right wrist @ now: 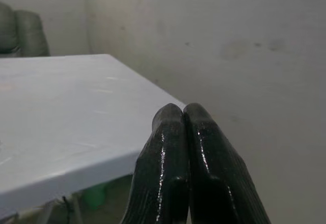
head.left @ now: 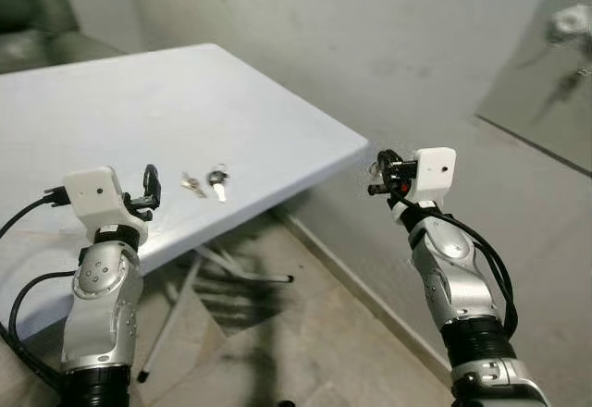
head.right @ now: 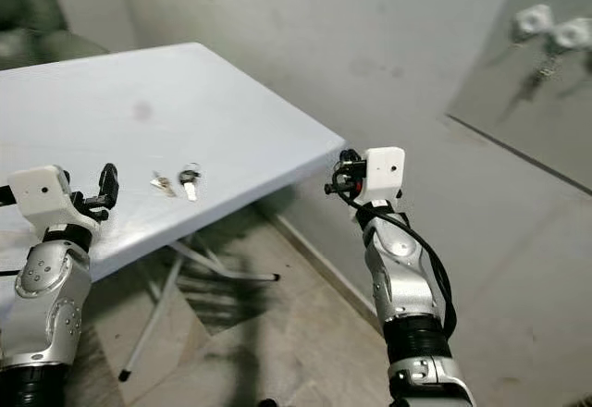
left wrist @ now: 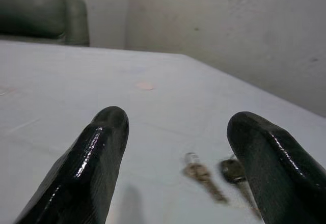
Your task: Hang keys on a hook
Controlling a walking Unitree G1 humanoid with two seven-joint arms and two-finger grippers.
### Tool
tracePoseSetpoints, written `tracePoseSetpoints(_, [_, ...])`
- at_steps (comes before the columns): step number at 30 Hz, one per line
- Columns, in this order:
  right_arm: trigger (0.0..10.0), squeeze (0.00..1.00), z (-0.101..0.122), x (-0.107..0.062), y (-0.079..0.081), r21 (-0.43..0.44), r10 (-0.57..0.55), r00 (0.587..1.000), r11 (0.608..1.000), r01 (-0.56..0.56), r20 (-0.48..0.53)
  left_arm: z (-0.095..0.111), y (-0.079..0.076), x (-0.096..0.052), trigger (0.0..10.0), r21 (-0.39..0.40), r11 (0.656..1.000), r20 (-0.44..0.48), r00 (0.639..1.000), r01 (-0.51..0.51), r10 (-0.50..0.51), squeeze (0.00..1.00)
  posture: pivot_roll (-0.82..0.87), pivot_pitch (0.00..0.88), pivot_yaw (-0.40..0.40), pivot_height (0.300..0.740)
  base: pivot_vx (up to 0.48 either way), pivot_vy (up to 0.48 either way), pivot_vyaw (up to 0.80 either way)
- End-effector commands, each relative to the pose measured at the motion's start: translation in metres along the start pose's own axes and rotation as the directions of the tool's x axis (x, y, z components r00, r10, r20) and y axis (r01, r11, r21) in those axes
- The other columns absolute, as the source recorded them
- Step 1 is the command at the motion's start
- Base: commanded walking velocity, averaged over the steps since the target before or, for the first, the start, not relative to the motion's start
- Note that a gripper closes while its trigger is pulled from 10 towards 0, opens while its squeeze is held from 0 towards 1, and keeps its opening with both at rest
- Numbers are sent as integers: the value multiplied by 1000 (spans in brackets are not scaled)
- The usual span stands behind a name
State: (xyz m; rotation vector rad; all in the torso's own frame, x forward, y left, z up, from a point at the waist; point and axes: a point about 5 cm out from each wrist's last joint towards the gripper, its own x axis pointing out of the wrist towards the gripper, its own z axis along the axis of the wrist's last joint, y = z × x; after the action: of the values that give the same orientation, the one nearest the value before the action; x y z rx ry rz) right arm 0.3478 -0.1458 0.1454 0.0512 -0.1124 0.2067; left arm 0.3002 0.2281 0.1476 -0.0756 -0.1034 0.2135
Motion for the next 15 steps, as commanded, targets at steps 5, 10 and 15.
tracePoseSetpoints(5, [10000, 0, 4, 2, -2, -4, 0, 1000, 1000, 0, 4, 0, -1, 1, 10000, -4, 1000, -6, 1000, 0, 0, 0, -26, 0, -58, 728, 0, 0, -719])
tracePoseSetpoints(10, [10000, 0, 4, 2, -2, -4, 3, 1000, 1000, -3, 5, -1, -1, 0, 10000, -6, 1000, -10, 1000, -3, 3, 0, -27, 0, -59, 728, 0, 0, -719])
tracePoseSetpoints(15, [10000, 0, 5, 3, -2, -4, 5, 1000, 1000, -5, 6, 0, -2, 1, 10000, -9, 1000, -8, 1000, -1, 1, 0, -27, 0, -59, 728, 0, 0, -719])
